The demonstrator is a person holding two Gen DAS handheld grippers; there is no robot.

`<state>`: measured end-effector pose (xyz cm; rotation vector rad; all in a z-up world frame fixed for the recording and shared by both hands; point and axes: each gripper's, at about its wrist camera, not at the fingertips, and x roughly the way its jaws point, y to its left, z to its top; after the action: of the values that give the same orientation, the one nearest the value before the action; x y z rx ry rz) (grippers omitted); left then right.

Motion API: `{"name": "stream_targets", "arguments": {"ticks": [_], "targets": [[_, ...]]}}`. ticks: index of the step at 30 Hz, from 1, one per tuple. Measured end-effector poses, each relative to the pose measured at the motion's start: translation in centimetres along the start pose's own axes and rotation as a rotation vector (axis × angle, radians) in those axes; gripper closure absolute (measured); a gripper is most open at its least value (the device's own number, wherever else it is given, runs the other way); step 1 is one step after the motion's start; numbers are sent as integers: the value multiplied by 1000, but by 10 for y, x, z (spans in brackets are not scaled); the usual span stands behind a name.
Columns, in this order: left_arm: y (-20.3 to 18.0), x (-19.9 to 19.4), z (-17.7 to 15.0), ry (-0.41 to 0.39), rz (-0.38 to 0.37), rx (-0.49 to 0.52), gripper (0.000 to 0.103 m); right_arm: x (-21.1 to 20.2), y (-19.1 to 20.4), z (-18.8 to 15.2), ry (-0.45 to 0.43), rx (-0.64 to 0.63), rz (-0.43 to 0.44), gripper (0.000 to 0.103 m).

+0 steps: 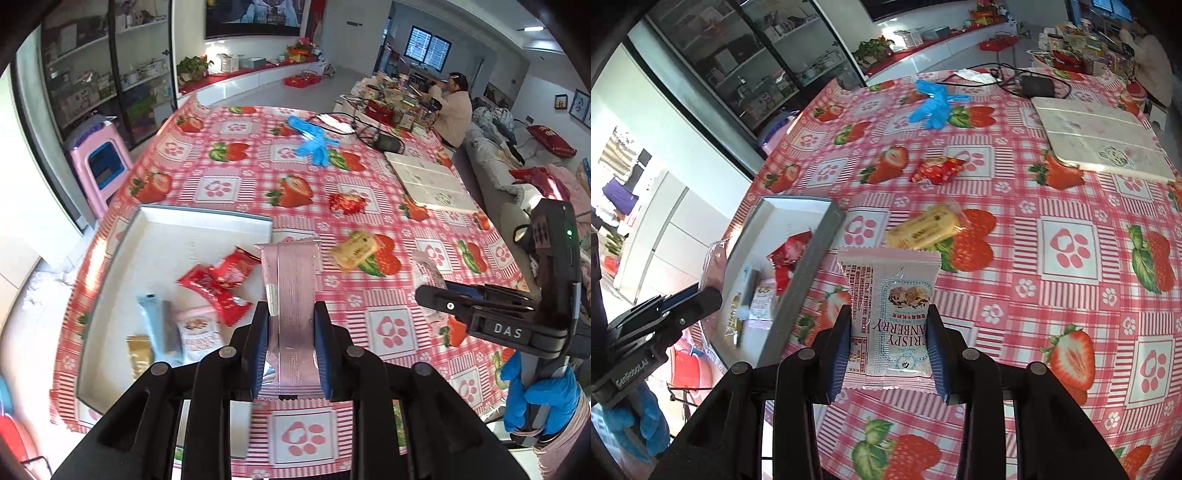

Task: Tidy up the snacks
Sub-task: 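Carry both packets into the white tray and open both tools, then grasp yellow bar with left tool while right tool grasps red Chinese-text packet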

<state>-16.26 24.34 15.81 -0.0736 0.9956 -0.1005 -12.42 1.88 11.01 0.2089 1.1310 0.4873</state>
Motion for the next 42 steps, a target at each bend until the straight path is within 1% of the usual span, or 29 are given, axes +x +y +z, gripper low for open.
{"name": "stream_targets", "arguments": {"ticks": [4,8,12,16,20,24,27,28,30,31,32,33,34,35,36,37,38,42], "targets": [[48,-4,6,-7,67,-58,77,19,41,15,31,-56,52,64],[84,6,4,16,129,-87,77,47,83,28,66,-126,75,64],[109,27,-5,59,137,-124,77,78,120,40,109,-172,98,64],[127,50,-13,98,145,-152,77,108,149,51,142,-209,104,64],[140,71,-19,137,134,-179,78,136,168,56,178,-243,71,64],[144,85,-24,161,135,-174,78,159,173,57,211,-242,63,63],[143,90,-27,159,154,-146,76,170,175,58,229,-241,46,63],[141,91,-28,154,166,-135,72,172,175,58,233,-242,40,63],[140,91,-29,148,175,-118,56,174,175,57,237,-241,32,61],[140,91,-29,143,180,-117,40,175,174,57,239,-238,31,59],[139,90,-29,132,183,-117,30,175,173,58,241,-234,30,55],[140,88,-28,123,181,-117,27,176,173,58,243,-230,28,43],[140,86,-27,118,175,-119,24,176,172,59,243,-227,25,34],[140,85,-26,117,169,-121,24,175,171,60,237,-224,21,19],[139,84,-25,118,164,-124,24,172,171,61,229,-221,17,10],[138,83,-23,118,160,-125,23,170,170,63,223,-219,13,7],[136,82,-21,118,155,-125,23,167,168,64,219,-214,9,1],[125,74,-13,104,139,-111,23,152,150,70,184,-173,-1,1]]}}
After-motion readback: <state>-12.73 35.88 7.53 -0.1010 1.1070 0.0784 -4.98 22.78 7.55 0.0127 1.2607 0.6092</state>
